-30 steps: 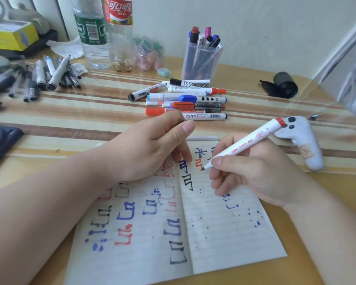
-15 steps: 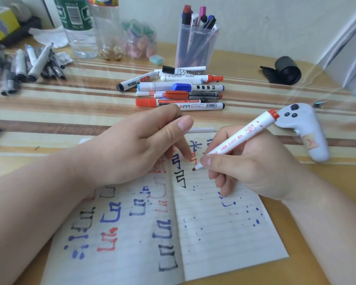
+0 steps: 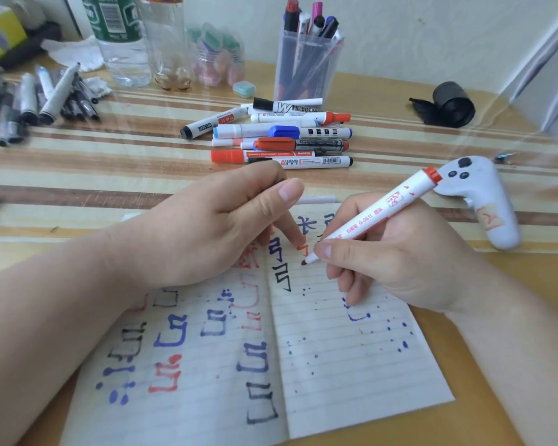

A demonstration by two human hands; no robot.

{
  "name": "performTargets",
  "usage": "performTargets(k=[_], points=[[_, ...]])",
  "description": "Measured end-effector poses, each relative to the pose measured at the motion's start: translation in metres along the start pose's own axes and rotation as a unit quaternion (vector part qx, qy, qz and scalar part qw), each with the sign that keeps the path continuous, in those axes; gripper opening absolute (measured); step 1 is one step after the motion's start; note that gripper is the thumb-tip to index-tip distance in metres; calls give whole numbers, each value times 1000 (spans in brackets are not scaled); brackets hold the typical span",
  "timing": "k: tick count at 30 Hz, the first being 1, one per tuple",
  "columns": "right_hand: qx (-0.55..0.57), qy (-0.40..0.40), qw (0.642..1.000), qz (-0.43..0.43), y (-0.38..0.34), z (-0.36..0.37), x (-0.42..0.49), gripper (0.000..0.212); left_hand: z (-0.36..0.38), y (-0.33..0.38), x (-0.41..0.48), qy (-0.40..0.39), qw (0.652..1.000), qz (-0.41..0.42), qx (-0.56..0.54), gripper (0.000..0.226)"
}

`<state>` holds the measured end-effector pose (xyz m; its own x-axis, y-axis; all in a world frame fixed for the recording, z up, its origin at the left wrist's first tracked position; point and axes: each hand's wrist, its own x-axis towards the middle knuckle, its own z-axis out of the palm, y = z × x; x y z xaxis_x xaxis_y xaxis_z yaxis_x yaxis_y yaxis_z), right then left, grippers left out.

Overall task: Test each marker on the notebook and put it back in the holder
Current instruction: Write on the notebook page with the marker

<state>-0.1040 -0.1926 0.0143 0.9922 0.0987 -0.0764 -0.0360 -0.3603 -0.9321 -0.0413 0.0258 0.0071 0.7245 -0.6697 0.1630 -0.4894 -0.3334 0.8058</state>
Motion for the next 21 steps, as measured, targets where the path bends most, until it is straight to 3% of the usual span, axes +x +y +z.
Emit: performTargets(k=[5,10,21], points=[[-12,2,1000,9,-1,1,0,13,1,0,0,2,1000,-5,-11,39],[-32,5,999,17,-3,1,0,14,6,1,-2,24,998,-10,-62,26],[-37,25,999,21,-2,0,0,16,7,0,0,22,997,-9,-68,26]])
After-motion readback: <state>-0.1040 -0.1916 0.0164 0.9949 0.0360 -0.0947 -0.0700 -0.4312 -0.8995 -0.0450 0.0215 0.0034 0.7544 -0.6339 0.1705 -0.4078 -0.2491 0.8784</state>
